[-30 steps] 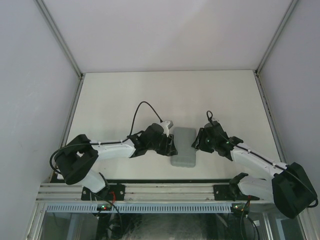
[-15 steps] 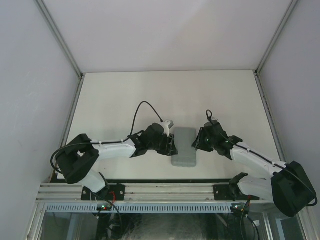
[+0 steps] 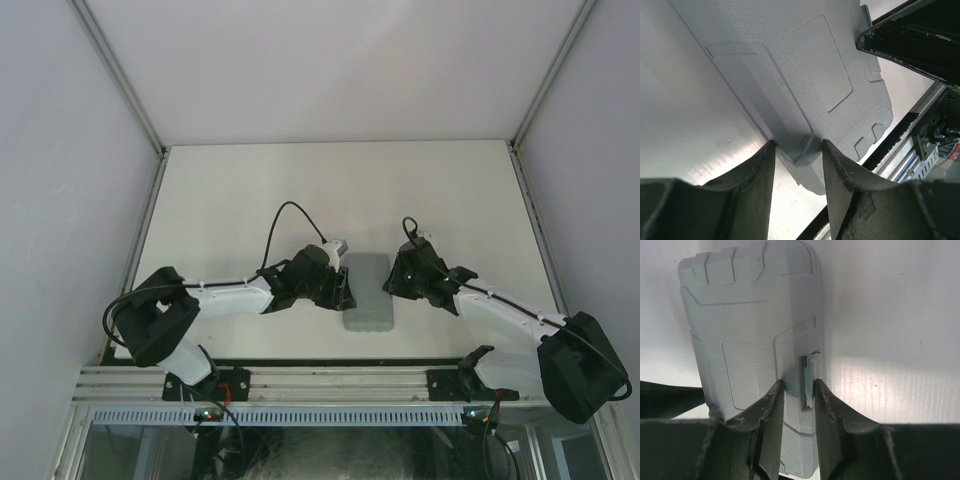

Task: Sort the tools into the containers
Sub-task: Close the storage box at the center of the board.

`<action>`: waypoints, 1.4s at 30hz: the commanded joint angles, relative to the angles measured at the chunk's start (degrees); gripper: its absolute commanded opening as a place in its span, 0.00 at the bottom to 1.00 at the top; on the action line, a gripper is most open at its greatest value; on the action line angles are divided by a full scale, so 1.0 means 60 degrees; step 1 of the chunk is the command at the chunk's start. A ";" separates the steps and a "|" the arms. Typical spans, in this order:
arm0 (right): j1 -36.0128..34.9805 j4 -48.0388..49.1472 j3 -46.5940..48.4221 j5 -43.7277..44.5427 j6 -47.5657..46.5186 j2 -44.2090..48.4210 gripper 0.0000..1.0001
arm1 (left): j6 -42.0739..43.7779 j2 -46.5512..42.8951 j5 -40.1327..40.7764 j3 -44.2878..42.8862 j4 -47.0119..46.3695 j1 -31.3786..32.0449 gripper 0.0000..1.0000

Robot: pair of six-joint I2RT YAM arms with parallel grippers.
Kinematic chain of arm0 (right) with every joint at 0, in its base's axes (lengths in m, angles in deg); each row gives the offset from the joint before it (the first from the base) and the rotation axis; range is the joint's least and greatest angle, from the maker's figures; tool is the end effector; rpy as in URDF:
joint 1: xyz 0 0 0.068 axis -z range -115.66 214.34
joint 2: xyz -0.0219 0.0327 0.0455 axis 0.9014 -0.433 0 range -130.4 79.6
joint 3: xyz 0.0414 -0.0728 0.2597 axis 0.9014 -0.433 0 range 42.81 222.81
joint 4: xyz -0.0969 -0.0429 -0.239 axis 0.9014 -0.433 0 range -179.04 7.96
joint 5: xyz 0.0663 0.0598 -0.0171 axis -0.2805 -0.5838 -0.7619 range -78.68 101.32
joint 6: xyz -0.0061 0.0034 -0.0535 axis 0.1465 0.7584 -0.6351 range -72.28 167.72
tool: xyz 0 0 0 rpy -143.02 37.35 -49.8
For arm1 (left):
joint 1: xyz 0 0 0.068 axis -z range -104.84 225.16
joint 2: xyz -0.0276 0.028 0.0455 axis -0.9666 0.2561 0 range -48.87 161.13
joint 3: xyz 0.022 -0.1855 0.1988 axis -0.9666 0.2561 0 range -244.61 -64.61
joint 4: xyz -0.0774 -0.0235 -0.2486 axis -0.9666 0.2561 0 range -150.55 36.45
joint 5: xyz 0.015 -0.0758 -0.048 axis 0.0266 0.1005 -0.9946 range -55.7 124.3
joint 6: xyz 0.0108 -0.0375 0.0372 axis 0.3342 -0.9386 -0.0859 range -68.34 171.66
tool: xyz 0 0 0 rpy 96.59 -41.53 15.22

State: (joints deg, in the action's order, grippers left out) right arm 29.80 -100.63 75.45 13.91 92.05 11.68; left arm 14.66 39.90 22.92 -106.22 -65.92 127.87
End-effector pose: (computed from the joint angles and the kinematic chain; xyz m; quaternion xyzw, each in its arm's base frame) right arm 0.1822 0.1234 0.1771 0.0881 0.9464 0.1803 0.2531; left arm 0.1799 -0.2478 0.1660 0.1643 0.8942 -0.3507 0.2243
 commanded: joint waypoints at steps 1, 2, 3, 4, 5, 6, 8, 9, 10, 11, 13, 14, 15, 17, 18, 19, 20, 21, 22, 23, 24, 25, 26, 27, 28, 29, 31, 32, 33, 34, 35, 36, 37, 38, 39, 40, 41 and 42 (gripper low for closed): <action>-0.0636 -0.0055 -0.0111 -0.0334 0.0087 -0.0681 0.14 | 0.0006 0.0439 -0.0405 -0.0517 -0.0453 0.0209 0.44; -0.0687 -0.0066 -0.0116 -0.0306 0.0078 -0.0721 0.12 | 0.0020 0.0454 -0.0391 -0.0523 -0.0453 0.0209 0.44; -0.0719 -0.0073 -0.0119 -0.0295 0.0070 -0.0772 0.10 | 0.0027 0.0467 -0.0393 -0.0526 -0.0453 0.0209 0.44; -0.0750 -0.0080 -0.0121 -0.0318 0.0027 -0.0830 0.07 | 0.0035 0.0457 -0.0390 -0.0532 -0.0453 0.0209 0.44; -0.0784 -0.0079 -0.0119 -0.0350 -0.0048 -0.0905 0.05 | 0.0041 0.0467 -0.0389 -0.0538 -0.0446 0.0209 0.44; -0.0808 -0.0080 -0.0115 -0.0381 -0.0118 -0.0973 0.01 | 0.0042 0.0470 -0.0391 -0.0550 -0.0451 0.0209 0.45; -0.0900 -0.0106 -0.0115 -0.0445 -0.0266 -0.1118 0.00 | 0.0042 0.0481 -0.0390 -0.0563 -0.0461 0.0209 0.44; -0.0951 -0.0117 -0.0118 -0.0446 -0.0338 -0.1214 0.00 | 0.0042 0.0494 -0.0373 -0.0575 -0.0454 0.0209 0.44; -0.1017 -0.0144 -0.0117 -0.0455 -0.0401 -0.1295 0.00 | 0.0042 0.0508 -0.0385 -0.0582 -0.0464 0.0209 0.44; -0.1079 -0.0152 -0.0113 -0.0484 -0.0457 -0.1377 0.00 | 0.0042 0.0523 -0.0392 -0.0608 -0.0462 0.0209 0.44; -0.1218 -0.0210 -0.0115 -0.0497 -0.0538 -0.1542 0.00 | 0.0041 0.0554 -0.0389 -0.0630 -0.0468 0.0209 0.44; -0.1291 -0.0223 -0.0109 -0.0504 -0.0567 -0.1605 0.00 | 0.0033 0.0556 -0.0398 -0.0638 -0.0475 0.0219 0.44; -0.1356 -0.0239 -0.0109 -0.0505 -0.0608 -0.1665 0.00 | 0.0041 0.0565 -0.0394 -0.0637 -0.0469 0.0224 0.44; -0.1460 -0.0315 -0.0109 -0.0459 -0.0629 -0.1750 0.00 | 0.0047 0.0573 -0.0387 -0.0639 -0.0466 0.0224 0.44; -0.1523 -0.0353 -0.0109 -0.0406 -0.0612 -0.1783 0.00 | 0.0048 0.0571 -0.0376 -0.0635 -0.0464 0.0224 0.44; -0.1547 -0.0389 -0.0109 -0.0357 -0.0588 -0.1789 0.00 | 0.0049 0.0571 -0.0375 -0.0617 -0.0458 0.0224 0.44; -0.1559 -0.0421 -0.0110 -0.0322 -0.0568 -0.1790 0.00 | 0.0036 0.0576 -0.0352 -0.0611 -0.0447 0.0224 0.44; -0.1566 -0.0453 -0.0112 -0.0260 -0.0544 -0.1761 0.00 | 0.0042 0.0572 -0.0348 -0.0617 -0.0454 0.0213 0.43; -0.1567 -0.0497 -0.0104 -0.0189 -0.0504 -0.1679 0.00 | 0.0042 0.0558 -0.0338 -0.0603 -0.0453 0.0223 0.43; -0.1567 -0.0572 -0.0086 -0.0028 -0.0450 -0.1536 0.00 | 0.0035 0.0525 -0.0295 -0.0593 -0.0422 0.0224 0.43; -0.1567 -0.0675 -0.0040 0.0110 -0.0421 -0.1354 0.00 | 0.0042 0.0481 -0.0225 -0.0571 -0.0369 0.0213 0.43; -0.1567 -0.0744 0.0015 0.0268 -0.0447 -0.1099 0.00 | 0.0053 0.0420 -0.0118 -0.0557 -0.0309 0.0210 0.43; -0.1567 -0.0817 0.0092 0.0401 -0.0490 -0.0799 0.00 | 0.0055 0.0343 -0.0031 -0.0526 -0.0263 0.0189 0.43; -0.1567 -0.0912 0.0235 0.0604 -0.0529 -0.0397 0.01 | 0.0055 0.0262 0.0044 -0.0510 -0.0219 0.0161 0.43; -0.1567 -0.0972 0.0299 0.0782 -0.0583 -0.0029 0.06 | 0.0049 0.0206 0.0128 -0.0495 -0.0162 0.0121 0.43; -0.1554 -0.1012 0.0456 0.0929 -0.0674 0.0342 0.13 | 0.0032 0.0124 0.0183 -0.0467 -0.0120 0.0057 0.43; -0.1507 -0.0998 0.0636 0.1144 -0.0903 0.1118 0.26 | -0.0003 -0.0045 0.0202 -0.0436 -0.0057 -0.0100 0.45; -0.1464 -0.0972 0.0702 0.1230 -0.1021 0.1505 0.31 | 0.0015 -0.0163 0.0159 -0.0438 -0.0012 -0.0210 0.48; -0.1402 -0.0981 0.0775 0.1296 -0.1150 0.1859 0.35 | 0.0065 -0.0303 0.0104 -0.0497 0.0087 -0.0334 0.49; -0.1341 -0.0995 0.0839 0.1353 -0.1208 0.2242 0.37 | 0.0159 -0.0520 0.0140 -0.0550 0.0244 -0.0441 0.50; -0.1277 -0.1002 0.0863 0.1375 -0.1305 0.2575 0.40 | 0.0269 -0.0763 0.0245 -0.0644 0.0465 -0.0529 0.52; -0.1181 -0.0979 0.0881 0.1329 -0.1472 0.2927 0.45 | 0.0395 -0.1030 0.0349 -0.0741 0.0720 -0.0637 0.54; -0.1132 -0.1004 0.0896 0.1301 -0.1569 0.3269 0.50 | 0.0515 -0.1423 0.0485 -0.0851 0.1067 -0.0761 0.56; -0.1108 -0.1055 0.0898 0.1343 -0.1641 0.3597 0.52 | 0.0640 -0.1740 0.0641 -0.0971 0.1282 -0.0858 0.59; -0.1092 -0.1096 0.0902 0.1378 -0.1720 0.3952 0.55 | 0.0773 -0.2069 0.0818 -0.1120 0.1706 -0.0942 0.61; -0.1084 -0.1172 0.0906 0.1452 -0.1801 0.4280 0.57 | 0.0903 -0.2379 0.1029 -0.1265 0.2027 -0.1011 0.63; -0.1083 -0.1273 0.0908 0.1607 -0.1875 0.4634 0.59 | 0.1029 -0.2704 0.1268 -0.1399 0.2347 -0.1075 0.64; -0.1083 -0.1401 0.0894 0.1738 -0.1943 0.5090 0.61 | 0.1142 -0.3026 0.1543 -0.1521 0.2651 -0.1132 0.67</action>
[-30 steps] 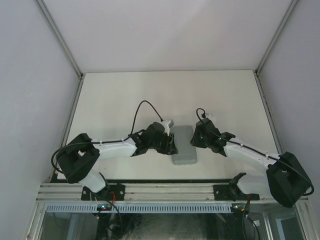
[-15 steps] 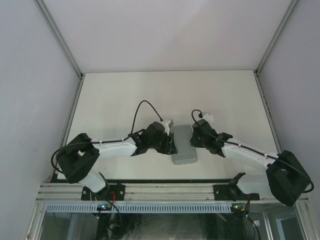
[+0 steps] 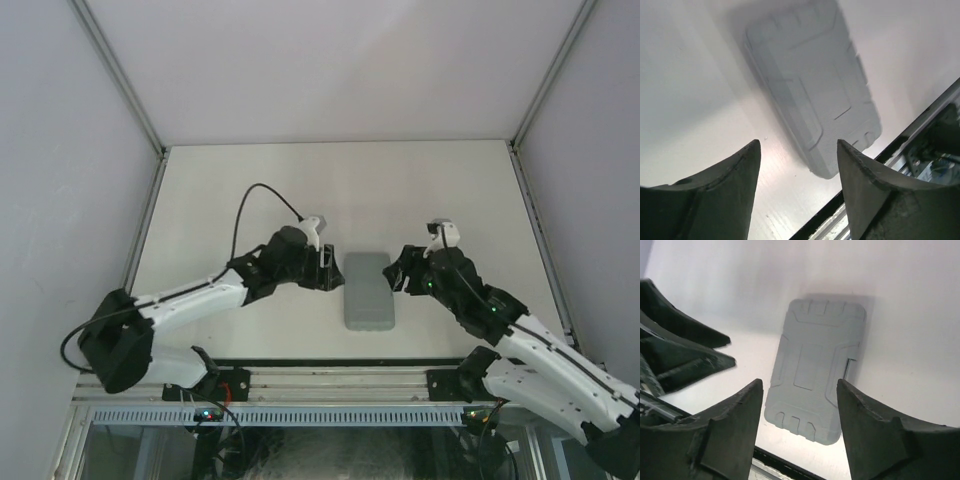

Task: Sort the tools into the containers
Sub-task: Reset both arms

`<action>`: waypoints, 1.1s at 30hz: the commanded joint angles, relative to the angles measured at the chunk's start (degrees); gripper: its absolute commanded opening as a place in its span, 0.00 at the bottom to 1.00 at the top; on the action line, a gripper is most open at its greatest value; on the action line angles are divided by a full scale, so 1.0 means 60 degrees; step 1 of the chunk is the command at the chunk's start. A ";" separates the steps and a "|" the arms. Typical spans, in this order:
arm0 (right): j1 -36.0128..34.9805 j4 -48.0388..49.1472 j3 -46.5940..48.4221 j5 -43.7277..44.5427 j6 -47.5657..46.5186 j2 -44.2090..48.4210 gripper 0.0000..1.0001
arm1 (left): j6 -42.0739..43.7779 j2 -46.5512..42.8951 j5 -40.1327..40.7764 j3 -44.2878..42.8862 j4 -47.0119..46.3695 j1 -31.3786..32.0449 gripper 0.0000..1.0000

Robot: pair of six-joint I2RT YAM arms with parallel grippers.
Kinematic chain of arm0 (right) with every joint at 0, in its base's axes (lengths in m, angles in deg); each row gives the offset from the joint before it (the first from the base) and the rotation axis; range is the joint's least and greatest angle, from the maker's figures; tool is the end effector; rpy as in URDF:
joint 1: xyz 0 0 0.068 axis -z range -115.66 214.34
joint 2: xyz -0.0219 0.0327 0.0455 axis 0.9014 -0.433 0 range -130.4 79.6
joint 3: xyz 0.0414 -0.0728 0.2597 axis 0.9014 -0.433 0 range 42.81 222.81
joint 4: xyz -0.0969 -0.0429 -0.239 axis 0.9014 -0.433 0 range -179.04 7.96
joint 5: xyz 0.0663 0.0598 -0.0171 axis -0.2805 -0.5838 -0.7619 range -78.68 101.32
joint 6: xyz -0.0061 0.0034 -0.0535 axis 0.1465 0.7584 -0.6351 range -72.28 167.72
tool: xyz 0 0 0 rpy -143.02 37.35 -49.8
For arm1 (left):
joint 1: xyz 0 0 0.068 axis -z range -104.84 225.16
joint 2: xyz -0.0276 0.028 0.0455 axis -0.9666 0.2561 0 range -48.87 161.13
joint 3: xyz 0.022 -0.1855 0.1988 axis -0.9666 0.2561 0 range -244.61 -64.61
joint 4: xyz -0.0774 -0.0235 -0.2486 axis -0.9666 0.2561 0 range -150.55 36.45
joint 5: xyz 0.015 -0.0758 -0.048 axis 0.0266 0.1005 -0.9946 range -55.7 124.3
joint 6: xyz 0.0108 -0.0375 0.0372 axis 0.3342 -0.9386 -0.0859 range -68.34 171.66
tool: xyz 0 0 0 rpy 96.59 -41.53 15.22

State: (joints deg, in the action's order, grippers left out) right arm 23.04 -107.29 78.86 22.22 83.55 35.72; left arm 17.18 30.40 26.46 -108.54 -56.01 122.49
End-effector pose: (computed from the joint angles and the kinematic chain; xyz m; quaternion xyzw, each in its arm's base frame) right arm 0.1336 0.1083 0.2631 0.0035 0.8764 0.2304 0.4229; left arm 0.1925 -0.2160 0.2101 0.1299 0.8948 -0.3234 0.2789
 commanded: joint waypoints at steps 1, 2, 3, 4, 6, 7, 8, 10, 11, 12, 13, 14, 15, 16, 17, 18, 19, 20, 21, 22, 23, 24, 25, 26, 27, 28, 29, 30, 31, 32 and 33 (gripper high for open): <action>0.0042 -0.0407 0.0333 0.0530 -0.0578 0.1407 0.63 | 0.0823 -0.1780 0.1253 -0.1253 0.1264 -0.0272 0.70; 0.0051 -0.0543 0.0330 0.0687 -0.0622 0.1757 0.66 | 0.0912 -0.2097 0.1550 -0.1341 0.1500 -0.0290 0.73; 0.0056 -0.0677 0.0326 0.0824 -0.0655 0.2052 0.72 | 0.0975 -0.2421 0.1895 -0.1398 0.1712 -0.0312 0.76; 0.0057 -0.0811 0.0331 0.0953 -0.0701 0.2372 0.79 | 0.1023 -0.2767 0.2376 -0.1411 0.1898 -0.0320 0.79; 0.0064 -0.1076 0.0327 0.1227 -0.0789 0.2890 0.91 | 0.1088 -0.3512 0.3162 -0.1339 0.2188 -0.0330 0.85; 0.0063 -0.1192 0.0322 0.1359 -0.0857 0.3111 0.95 | 0.1074 -0.3883 0.3543 -0.1259 0.2313 -0.0330 0.89; 0.0058 -0.1322 0.0320 0.1518 -0.0856 0.3320 0.97 | 0.1039 -0.4281 0.3904 -0.1144 0.2449 -0.0326 0.92; 0.0057 -0.1584 0.0319 0.1853 -0.0771 0.3684 0.99 | 0.0962 -0.5219 0.4624 -0.0897 0.2709 -0.0329 0.97; 0.0057 -0.1729 0.0305 0.2058 -0.0719 0.3866 1.00 | 0.0917 -0.5611 0.4971 -0.0758 0.2860 -0.0330 1.00; 0.0057 -0.1825 0.0281 0.2222 -0.0659 0.4051 1.00 | 0.0869 -0.5984 0.5324 -0.0547 0.3078 -0.0323 1.00; 0.0057 -0.1915 0.0243 0.2408 -0.0637 0.4204 1.00 | 0.0799 -0.6356 0.5692 -0.0409 0.3268 -0.0325 1.00; 0.0057 -0.1982 0.0218 0.2552 -0.0631 0.4368 1.00 | 0.0704 -0.6714 0.6022 -0.0302 0.3523 -0.0329 1.00; 0.0057 -0.2063 0.0188 0.2674 -0.0630 0.4497 1.00 | 0.0612 -0.7041 0.6347 -0.0171 0.3767 -0.0330 1.00; 0.0057 -0.2149 0.0171 0.2805 -0.0634 0.4651 1.00 | 0.0518 -0.7356 0.6657 -0.0060 0.4019 -0.0330 1.00; 0.0057 -0.2209 0.0165 0.2900 -0.0629 0.4752 1.00 | 0.0444 -0.7649 0.6957 0.0044 0.4259 -0.0328 1.00; 0.0046 -0.2244 0.0141 0.2956 -0.0569 0.4838 1.00 | 0.0338 -0.7907 0.7378 0.0110 0.4535 -0.0326 1.00; 0.0032 -0.2231 0.0123 0.2966 -0.0571 0.4922 1.00 | 0.0214 -0.8118 0.7721 0.0170 0.4846 -0.0329 1.00; 0.0028 -0.2179 0.0106 0.2929 -0.0601 0.4980 1.00 | 0.0108 -0.8311 0.8015 0.0206 0.5154 -0.0326 1.00; 0.0028 -0.2154 0.0073 0.2904 -0.0615 0.5029 1.00 | 0.0026 -0.8480 0.8277 0.0226 0.5428 -0.0329 1.00; 0.0028 -0.2136 0.0049 0.2901 -0.0612 0.5052 1.00 | -0.0059 -0.8619 0.8494 0.0241 0.5693 -0.0330 1.00; 0.0015 -0.2114 0.0009 0.2892 -0.0622 0.5069 1.00 | -0.0176 -0.8724 0.8668 0.0245 0.5900 -0.0330 1.00; 0.0013 -0.2094 -0.0007 0.2880 -0.0638 0.5071 1.00 | -0.0324 -0.8816 0.8776 0.0234 0.6033 -0.0328 1.00; 0.0000 -0.2046 -0.0020 0.2851 -0.0660 0.5066 1.00 | -0.0319 -0.8886 0.8734 0.0269 0.6003 -0.0326 1.00; -0.0012 -0.2011 -0.0053 0.2829 -0.0696 0.5058 1.00 | -0.0294 -0.8935 0.8735 0.0294 0.5959 -0.0329 1.00; -0.0029 -0.1986 -0.0051 0.2815 -0.0715 0.5057 1.00 | -0.0317 -0.8934 0.8788 0.0317 0.5954 -0.0330 1.00; -0.0034 -0.1967 -0.0055 0.2800 -0.0749 0.5075 1.00 | -0.0393 -0.8915 0.8855 0.0318 0.5972 -0.0328 1.00; -0.0044 -0.1948 -0.0061 0.2793 -0.0783 0.5096 1.00 | -0.0463 -0.8874 0.8931 0.0296 0.6023 -0.0326 1.00; -0.0058 -0.1924 -0.0093 0.2789 -0.0827 0.5133 1.00 | -0.0481 -0.8818 0.8988 0.0259 0.6072 -0.0324 1.00; -0.0080 -0.1895 -0.0111 0.2797 -0.0847 0.5175 1.00 | -0.0488 -0.8774 0.8995 0.0223 0.6094 -0.0329 1.00; -0.0088 -0.1871 -0.0128 0.2793 -0.0860 0.5200 1.00 | -0.0486 -0.8709 0.9020 0.0197 0.6106 -0.0326 1.00; -0.0100 -0.1832 -0.0160 0.2788 -0.0877 0.5216 1.00 | -0.0487 -0.8656 0.9054 0.0175 0.6121 -0.0322 1.00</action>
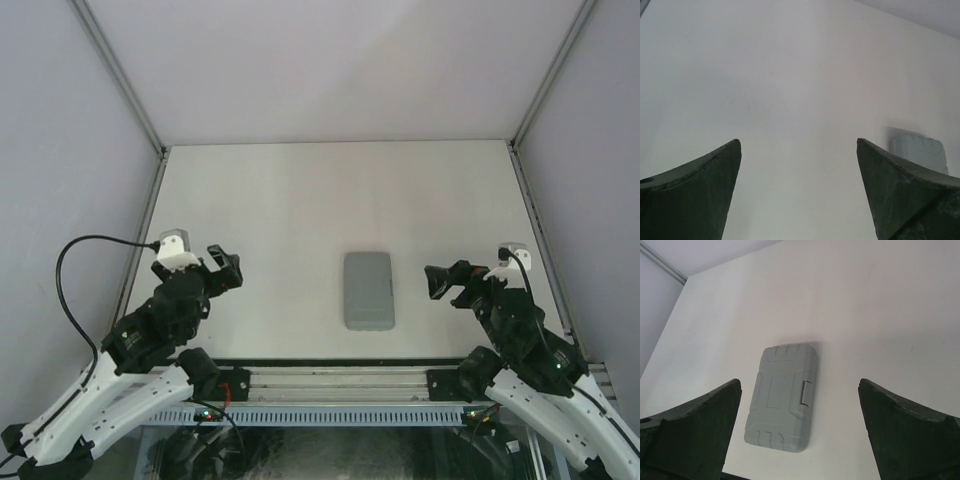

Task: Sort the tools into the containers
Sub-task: Reset both arms

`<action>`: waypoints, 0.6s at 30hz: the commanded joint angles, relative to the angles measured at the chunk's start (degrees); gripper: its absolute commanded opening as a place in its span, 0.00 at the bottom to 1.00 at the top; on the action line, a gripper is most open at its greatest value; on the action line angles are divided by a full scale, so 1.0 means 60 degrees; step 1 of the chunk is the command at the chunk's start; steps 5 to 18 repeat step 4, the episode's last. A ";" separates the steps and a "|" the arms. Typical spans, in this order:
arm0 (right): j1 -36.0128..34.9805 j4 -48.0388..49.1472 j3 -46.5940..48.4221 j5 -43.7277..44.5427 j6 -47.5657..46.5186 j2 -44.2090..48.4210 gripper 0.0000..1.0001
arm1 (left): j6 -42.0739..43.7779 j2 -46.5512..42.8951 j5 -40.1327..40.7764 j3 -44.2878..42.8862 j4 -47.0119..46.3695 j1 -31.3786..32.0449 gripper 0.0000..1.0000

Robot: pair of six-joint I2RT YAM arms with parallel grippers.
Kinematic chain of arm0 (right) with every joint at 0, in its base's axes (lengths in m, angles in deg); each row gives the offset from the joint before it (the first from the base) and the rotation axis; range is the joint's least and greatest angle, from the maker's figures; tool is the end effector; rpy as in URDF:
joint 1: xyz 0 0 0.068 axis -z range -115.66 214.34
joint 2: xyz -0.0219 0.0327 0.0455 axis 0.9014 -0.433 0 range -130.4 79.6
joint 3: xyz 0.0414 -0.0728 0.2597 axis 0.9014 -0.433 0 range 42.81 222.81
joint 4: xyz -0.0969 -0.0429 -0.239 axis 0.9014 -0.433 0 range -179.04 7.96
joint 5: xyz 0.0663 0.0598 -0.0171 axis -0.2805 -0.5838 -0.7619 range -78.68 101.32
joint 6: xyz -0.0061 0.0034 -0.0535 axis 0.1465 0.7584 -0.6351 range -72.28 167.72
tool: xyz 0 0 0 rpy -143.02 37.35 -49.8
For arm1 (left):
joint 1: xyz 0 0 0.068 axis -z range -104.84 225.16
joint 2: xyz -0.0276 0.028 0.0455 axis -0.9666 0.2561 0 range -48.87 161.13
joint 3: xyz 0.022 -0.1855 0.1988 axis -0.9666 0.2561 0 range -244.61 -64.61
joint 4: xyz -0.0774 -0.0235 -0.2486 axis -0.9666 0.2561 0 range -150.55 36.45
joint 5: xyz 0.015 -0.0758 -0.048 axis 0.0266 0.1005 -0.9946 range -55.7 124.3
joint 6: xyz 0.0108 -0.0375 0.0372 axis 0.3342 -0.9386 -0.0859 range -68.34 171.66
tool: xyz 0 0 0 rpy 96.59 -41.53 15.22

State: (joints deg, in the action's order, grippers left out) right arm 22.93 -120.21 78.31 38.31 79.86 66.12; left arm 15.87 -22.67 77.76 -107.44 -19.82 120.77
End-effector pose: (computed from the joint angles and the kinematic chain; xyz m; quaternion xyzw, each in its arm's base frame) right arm 0.0628 0.0337 0.2931 0.0770 0.7862 0.2003 0.5796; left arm 0.0817 -0.0485 0.3169 -0.1339 0.7939 -0.0938 0.5857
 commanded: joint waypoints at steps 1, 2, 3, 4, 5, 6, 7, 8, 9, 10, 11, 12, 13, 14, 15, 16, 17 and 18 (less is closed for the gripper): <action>-0.0093 0.0333 -0.0076 0.0116 -0.0272 0.0138 1.00 | -0.0278 0.0226 0.0549 -0.0030 0.0103 -0.0041 1.00; -0.0103 0.0334 -0.0081 0.0106 -0.0261 0.0118 1.00 | -0.0299 0.0258 0.0593 -0.0055 0.0135 -0.0042 1.00; -0.0121 0.0321 -0.0083 0.0134 -0.0247 0.0097 1.00 | -0.0304 0.0299 0.0626 -0.0084 0.0152 -0.0040 1.00; -0.0136 0.0313 -0.0082 0.0163 -0.0236 0.0093 1.00 | -0.0313 0.0324 0.0667 -0.0111 0.0186 -0.0042 1.00; -0.0136 0.0313 -0.0082 0.0163 -0.0236 0.0093 1.00 | -0.0313 0.0324 0.0667 -0.0111 0.0186 -0.0042 1.00; -0.0136 0.0313 -0.0082 0.0163 -0.0236 0.0093 1.00 | -0.0313 0.0324 0.0667 -0.0111 0.0186 -0.0042 1.00; -0.0136 0.0313 -0.0082 0.0163 -0.0236 0.0093 1.00 | -0.0313 0.0324 0.0667 -0.0111 0.0186 -0.0042 1.00; -0.0136 0.0313 -0.0082 0.0163 -0.0236 0.0093 1.00 | -0.0313 0.0324 0.0667 -0.0111 0.0186 -0.0042 1.00; -0.0136 0.0313 -0.0082 0.0163 -0.0236 0.0093 1.00 | -0.0313 0.0324 0.0667 -0.0111 0.0186 -0.0042 1.00; -0.0136 0.0313 -0.0082 0.0163 -0.0236 0.0093 1.00 | -0.0313 0.0324 0.0667 -0.0111 0.0186 -0.0042 1.00; -0.0136 0.0313 -0.0082 0.0163 -0.0236 0.0093 1.00 | -0.0313 0.0324 0.0667 -0.0111 0.0186 -0.0042 1.00; -0.0136 0.0313 -0.0082 0.0163 -0.0236 0.0093 1.00 | -0.0313 0.0324 0.0667 -0.0111 0.0186 -0.0042 1.00; -0.0136 0.0313 -0.0082 0.0163 -0.0236 0.0093 1.00 | -0.0313 0.0324 0.0667 -0.0111 0.0186 -0.0042 1.00; -0.0136 0.0313 -0.0082 0.0163 -0.0236 0.0093 1.00 | -0.0313 0.0324 0.0667 -0.0111 0.0186 -0.0042 1.00; -0.0136 0.0313 -0.0082 0.0163 -0.0236 0.0093 1.00 | -0.0313 0.0324 0.0667 -0.0111 0.0186 -0.0042 1.00; -0.0136 0.0313 -0.0082 0.0163 -0.0236 0.0093 1.00 | -0.0313 0.0324 0.0667 -0.0111 0.0186 -0.0042 1.00; -0.0136 0.0313 -0.0082 0.0163 -0.0236 0.0093 1.00 | -0.0313 0.0324 0.0667 -0.0111 0.0186 -0.0042 1.00; -0.0136 0.0313 -0.0082 0.0163 -0.0236 0.0093 1.00 | -0.0313 0.0324 0.0667 -0.0111 0.0186 -0.0042 1.00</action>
